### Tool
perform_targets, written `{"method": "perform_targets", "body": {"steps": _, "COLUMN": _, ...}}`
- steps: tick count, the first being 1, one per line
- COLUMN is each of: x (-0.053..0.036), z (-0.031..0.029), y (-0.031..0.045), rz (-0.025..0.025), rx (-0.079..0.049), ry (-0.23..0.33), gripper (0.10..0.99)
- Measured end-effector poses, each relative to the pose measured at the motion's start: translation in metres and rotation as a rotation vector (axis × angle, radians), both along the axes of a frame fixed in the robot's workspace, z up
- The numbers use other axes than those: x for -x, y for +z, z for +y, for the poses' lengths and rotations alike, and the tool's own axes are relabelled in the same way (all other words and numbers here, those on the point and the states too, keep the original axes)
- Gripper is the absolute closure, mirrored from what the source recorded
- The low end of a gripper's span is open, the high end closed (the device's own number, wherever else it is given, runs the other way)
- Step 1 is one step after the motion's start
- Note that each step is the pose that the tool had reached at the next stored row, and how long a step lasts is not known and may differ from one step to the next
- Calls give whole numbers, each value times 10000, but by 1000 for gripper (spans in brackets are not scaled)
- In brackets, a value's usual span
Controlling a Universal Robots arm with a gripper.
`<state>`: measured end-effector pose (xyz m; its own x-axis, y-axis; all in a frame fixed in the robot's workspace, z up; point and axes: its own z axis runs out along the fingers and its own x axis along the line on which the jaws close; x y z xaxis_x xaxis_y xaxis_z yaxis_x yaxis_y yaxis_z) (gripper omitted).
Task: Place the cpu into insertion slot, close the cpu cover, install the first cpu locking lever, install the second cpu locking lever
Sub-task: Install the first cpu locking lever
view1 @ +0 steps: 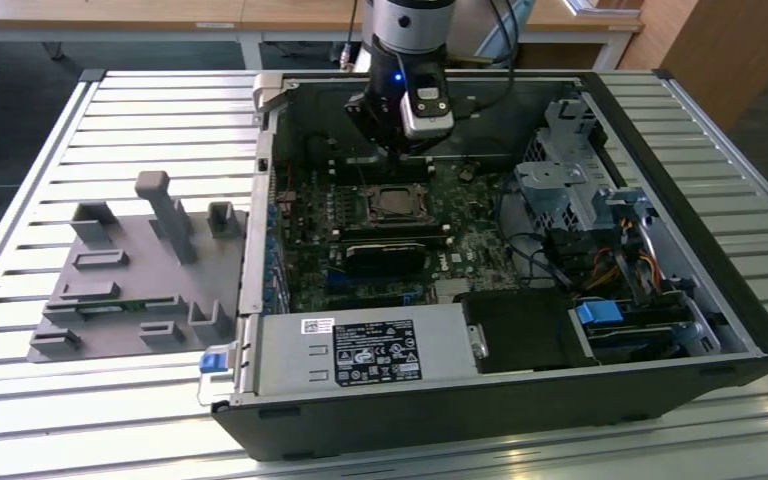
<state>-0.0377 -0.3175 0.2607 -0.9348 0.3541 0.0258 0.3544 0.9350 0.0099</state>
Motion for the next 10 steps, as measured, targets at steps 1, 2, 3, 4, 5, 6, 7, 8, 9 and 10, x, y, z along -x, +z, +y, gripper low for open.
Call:
{"method": "perform_targets", "body": {"steps": 1, "x": 0, "z": 0, "y": -1, "rz": 0, "rx": 0, "ry": 370, "gripper": 969}}
{"method": "perform_targets", "body": {"steps": 2, "x": 0, "z": 0, "y": -1, "rz": 1, "rx": 1, "ry": 503, "gripper": 969}}
{"method": "perform_targets", "body": {"steps": 3, "x": 0, "z": 0, "y": -1, "rz": 0, "rx": 1, "ry": 630, "gripper": 969}}
{"method": "perform_targets", "body": {"steps": 4, "x": 0, "z": 0, "y": -1, "rz": 1, "rx": 1, "ry": 758, "gripper": 969}}
{"method": "perform_targets", "body": {"steps": 5, "x": 0, "z": 0, "y": -2, "rz": 0, "rx": 0, "ry": 882, "gripper": 969}}
{"method": "perform_targets", "body": {"steps": 6, "x": 0, "z": 0, "y": -2, "rz": 1, "rx": 0, "ry": 1009, "gripper": 969}}
{"method": "perform_targets", "body": {"steps": 7, "x": 0, "z": 0, "y": -2, "rz": 0, "rx": 0, "ry": 1134, "gripper": 969}}
{"method": "perform_targets", "body": {"steps": 8, "x": 0, "z": 0, "y": -3, "rz": 0, "rx": 0, "ry": 1259, "gripper": 969}}
{"method": "perform_targets", "body": {"steps": 9, "x": 0, "z": 0, "y": -3, "rz": 0, "rx": 0, "ry": 1397, "gripper": 969}}
{"method": "perform_targets", "body": {"steps": 10, "x": 0, "z": 0, "y": -3, "rz": 0, "rx": 0, "ry": 1521, "gripper": 969}}
